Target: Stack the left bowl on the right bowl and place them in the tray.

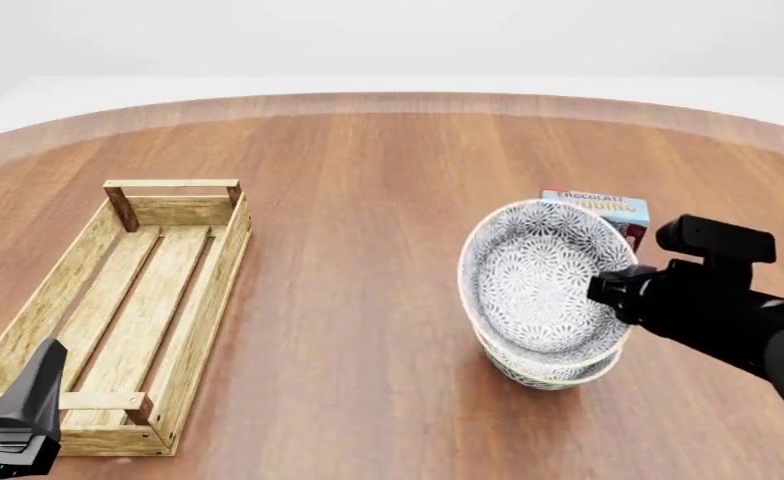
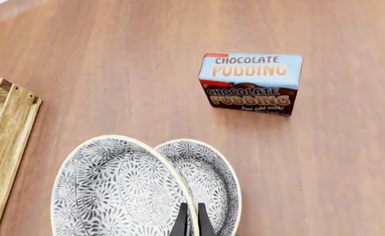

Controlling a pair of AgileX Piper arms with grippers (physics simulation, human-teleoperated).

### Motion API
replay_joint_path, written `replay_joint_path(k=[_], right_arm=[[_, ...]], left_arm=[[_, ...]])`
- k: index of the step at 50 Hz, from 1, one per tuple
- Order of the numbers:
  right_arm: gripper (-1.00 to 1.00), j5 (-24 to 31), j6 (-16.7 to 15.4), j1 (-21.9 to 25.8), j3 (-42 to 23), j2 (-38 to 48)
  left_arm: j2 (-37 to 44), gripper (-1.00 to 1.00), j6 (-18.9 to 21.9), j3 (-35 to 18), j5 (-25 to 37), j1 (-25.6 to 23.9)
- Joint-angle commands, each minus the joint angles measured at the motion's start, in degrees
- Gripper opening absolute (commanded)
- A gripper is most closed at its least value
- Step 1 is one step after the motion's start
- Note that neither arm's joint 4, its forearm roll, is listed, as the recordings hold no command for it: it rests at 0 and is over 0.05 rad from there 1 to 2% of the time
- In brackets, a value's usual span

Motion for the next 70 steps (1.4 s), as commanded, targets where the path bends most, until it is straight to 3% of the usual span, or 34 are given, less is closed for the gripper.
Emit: replay_joint_path(k=[1,16,37,43,44,70], right_arm=[[-1.00,-3.0,1.2,-0.8,1.7,1.1],[-1.00,-8.9,1.9,-1.4,4.1,5.7],[-1.00,-10.6,2.2,-2.7,5.2,6.9],[-1.00,-10.7,0.1,-5.7,4.1,8.2],[1.00,-11.0,0.4,-5.4,4.3,8.1],[1.00,-10.2,-1.0,-5.9,3.5,8.2]], left_arm=[[0.0,1.00,0.0,0.0,0.0,0.0],[0.0,1.00,0.0,0.0,0.0,0.0],[0.0,1.00,0.0,0.0,0.0,0.0],[0.0,1.00,0.0,0.0,0.0,0.0],[0.0,1.00,0.0,0.0,0.0,0.0],[0.0,1.00,0.0,0.0,0.0,0.0]])
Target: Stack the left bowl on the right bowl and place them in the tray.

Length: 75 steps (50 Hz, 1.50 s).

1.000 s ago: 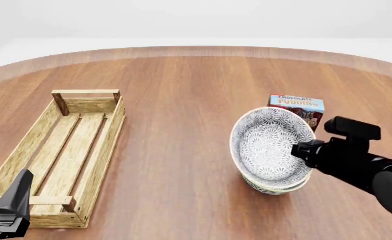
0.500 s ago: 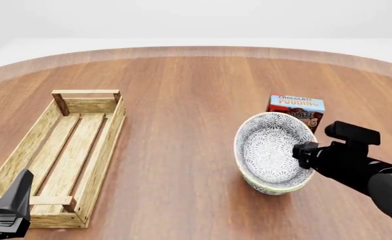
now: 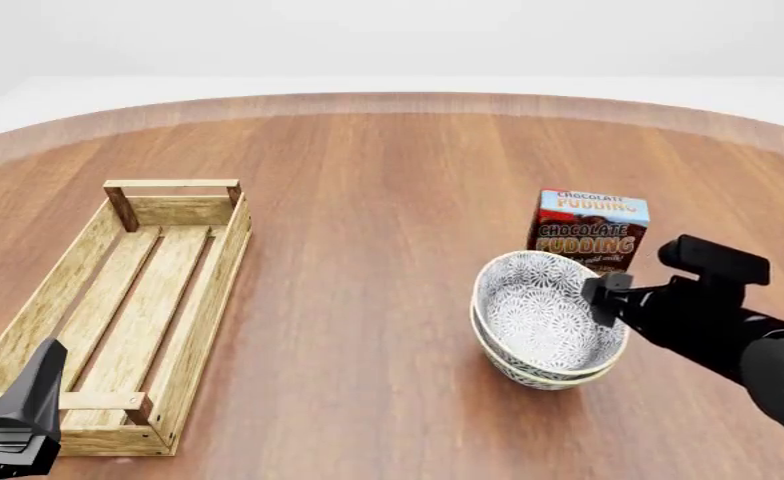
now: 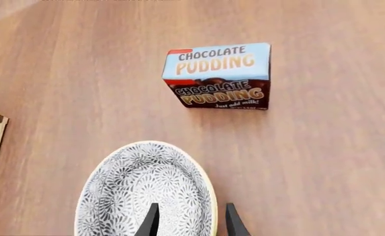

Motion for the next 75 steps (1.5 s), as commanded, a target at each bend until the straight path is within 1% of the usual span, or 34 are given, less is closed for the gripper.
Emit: replay_joint_path(k=[1,3,4,5,6,10,12,14,19,22,27,29,30,33,39,40,44,55,64,75], right_arm=[[1.00,0.8,-1.0,-0.8,-0.5,0.5],[1.00,1.9,-2.1,-1.3,-1.1,0.9],[1.00,3.0,-3.4,-1.9,-1.9,1.1],[1.00,4.0,-3.6,-1.9,-2.3,0.8],[1.00,4.6,-5.0,-2.4,-2.9,1.4],[1.00,8.6,-8.1,-3.3,-5.1,1.7],[1.00,10.6,-10.3,-3.6,-6.3,1.9],[1.00,12.1,-11.1,-3.6,-7.1,1.4],[1.00,13.9,-11.2,-2.3,-7.7,0.8],[1.00,13.6,-11.6,-1.5,-7.4,1.6],[1.00,12.6,-11.1,0.7,-6.5,2.8],[1.00,12.4,-11.3,0.7,-6.4,3.4],[1.00,12.0,-12.1,0.4,-6.4,4.5],[1.00,11.6,-11.8,0.9,-6.1,4.9],[1.00,10.7,-12.9,-0.1,-6.3,6.6],[1.00,10.7,-13.5,-1.0,-6.7,7.1],[1.00,10.8,-13.7,-1.8,-7.0,7.4],[1.00,8.2,-13.2,-2.2,-6.5,9.3],[1.00,5.4,-12.1,-1.0,-5.3,11.1],[1.00,4.6,-11.3,-0.5,-4.4,11.0]], left_arm=[[0.0,1.00,0.0,0.0,0.0,0.0],[0.0,1.00,0.0,0.0,0.0,0.0],[0.0,1.00,0.0,0.0,0.0,0.0],[0.0,1.00,0.0,0.0,0.0,0.0],[0.0,1.00,0.0,0.0,0.0,0.0],[0.0,1.00,0.0,0.0,0.0,0.0],[0.0,1.00,0.0,0.0,0.0,0.0],[0.0,1.00,0.0,0.0,0.0,0.0],[0.0,1.00,0.0,0.0,0.0,0.0],[0.0,1.00,0.0,0.0,0.0,0.0],[0.0,1.00,0.0,0.0,0.0,0.0],[0.0,1.00,0.0,0.0,0.0,0.0],[0.0,1.00,0.0,0.0,0.0,0.0],[0.0,1.00,0.0,0.0,0.0,0.0],[0.0,1.00,0.0,0.0,0.0,0.0],[0.0,1.00,0.0,0.0,0.0,0.0],[0.0,1.00,0.0,0.0,0.0,0.0],[0.0,1.00,0.0,0.0,0.0,0.0],[0.0,1.00,0.0,0.0,0.0,0.0],[0.0,1.00,0.0,0.0,0.0,0.0]])
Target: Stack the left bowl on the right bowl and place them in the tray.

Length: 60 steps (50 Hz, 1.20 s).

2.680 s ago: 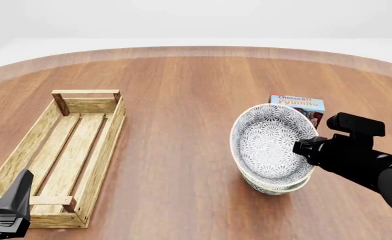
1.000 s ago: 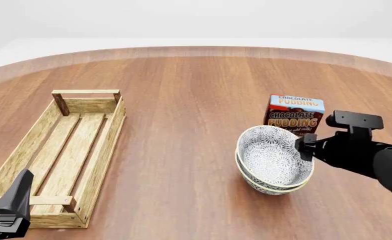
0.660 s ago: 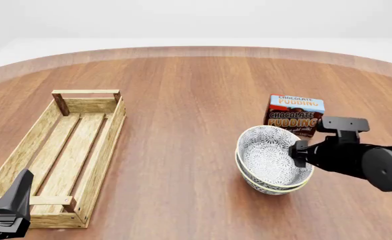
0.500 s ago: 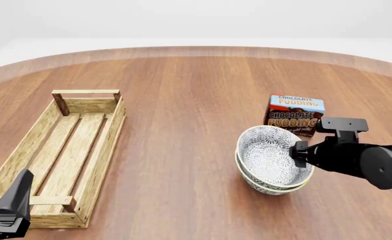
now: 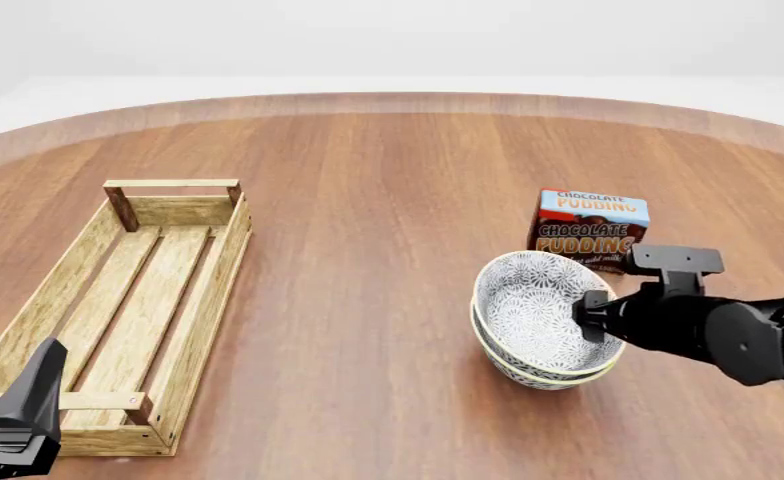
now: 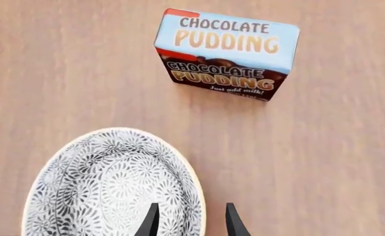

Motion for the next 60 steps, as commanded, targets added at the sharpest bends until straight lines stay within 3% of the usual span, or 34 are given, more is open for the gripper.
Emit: replay_joint_path(k=[1,13,14,38,53,60], right_arm=[[1.00,-1.7,0.8,0.4,1.1,0.7],[1.00,-3.1,1.5,0.7,1.8,1.5],[-1.00,-3.6,1.4,0.6,1.8,2.0],[-1.00,-2.3,2.3,2.1,2.6,-3.4],[-1.00,9.8,3.8,3.7,-4.9,-19.9],[-1.00,14.9,2.6,3.8,-11.0,-21.2]], left_arm=[[0.0,1.00,0.0,0.0,0.0,0.0],[0.0,1.00,0.0,0.0,0.0,0.0],[0.0,1.00,0.0,0.0,0.0,0.0],[0.0,1.00,0.0,0.0,0.0,0.0],[0.0,1.00,0.0,0.0,0.0,0.0],[0.0,1.00,0.0,0.0,0.0,0.0]])
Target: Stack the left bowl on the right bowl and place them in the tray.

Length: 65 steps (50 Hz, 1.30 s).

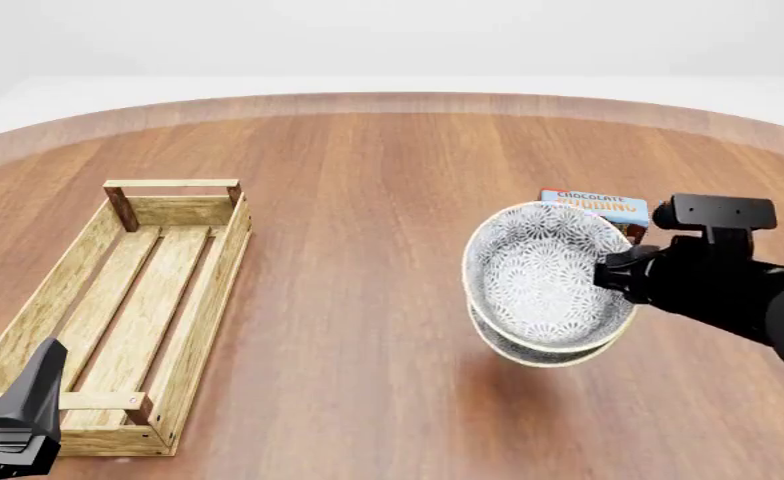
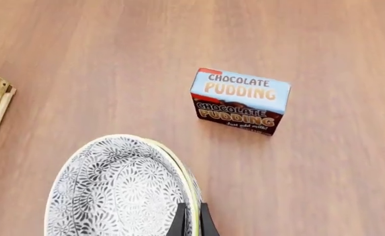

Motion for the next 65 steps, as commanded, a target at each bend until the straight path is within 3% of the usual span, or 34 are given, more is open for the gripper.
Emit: replay_joint_path(k=[1,10,22,36,65], right_arm=[[-1.00,7.7,0.1,0.8,-8.1,-6.1],[-1.00,12.4,-1.0,1.9,-16.3,-5.5],[-1.00,14.8,-1.7,2.7,-24.8,-2.1],[-1.00,14.9,-1.2,7.6,-34.1,4.1],[-1.00,13.8,-1.1,13.4,-49.3,18.8]], left_arm=[[0.0,1.00,0.0,0.0,0.0,0.0],[0.0,1.00,0.0,0.0,0.0,0.0],[0.0,1.00,0.0,0.0,0.0,0.0],[0.0,1.00,0.0,0.0,0.0,0.0],[0.0,1.00,0.0,0.0,0.0,0.0]])
